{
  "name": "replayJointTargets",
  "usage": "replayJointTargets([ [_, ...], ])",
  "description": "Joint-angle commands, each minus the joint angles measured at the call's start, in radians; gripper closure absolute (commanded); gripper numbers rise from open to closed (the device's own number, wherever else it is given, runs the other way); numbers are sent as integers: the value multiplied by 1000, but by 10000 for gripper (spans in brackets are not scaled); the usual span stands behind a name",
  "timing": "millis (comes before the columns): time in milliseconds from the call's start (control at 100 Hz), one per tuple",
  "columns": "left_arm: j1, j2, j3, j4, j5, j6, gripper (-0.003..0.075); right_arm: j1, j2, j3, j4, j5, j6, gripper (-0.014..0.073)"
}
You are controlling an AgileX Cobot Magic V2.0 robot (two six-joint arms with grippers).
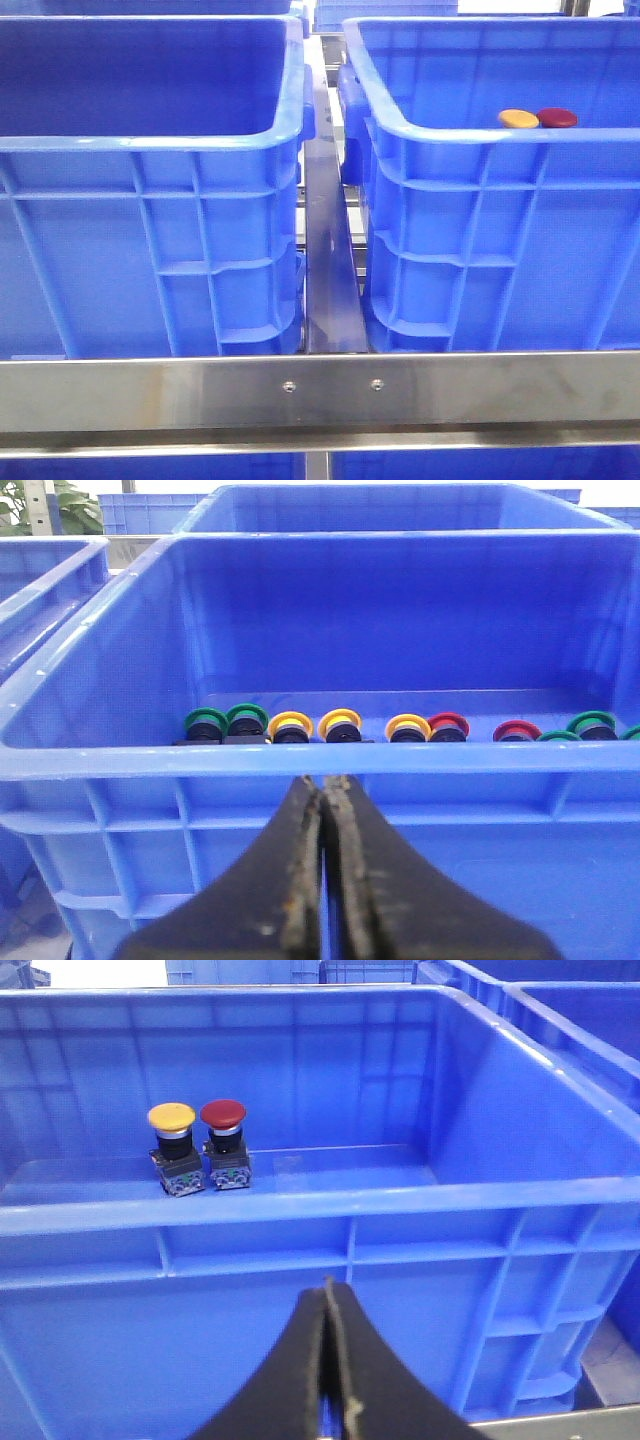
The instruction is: Pick red and yellow buttons and place in box
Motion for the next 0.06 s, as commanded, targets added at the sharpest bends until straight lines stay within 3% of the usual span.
replayJointTargets([
  [0, 2, -29, 52, -10, -83, -11, 740, -6, -25, -15, -7, -81, -10, 663],
  [50, 2, -29, 52, -10, -83, -11, 740, -6, -25, -15, -7, -81, -10, 663],
])
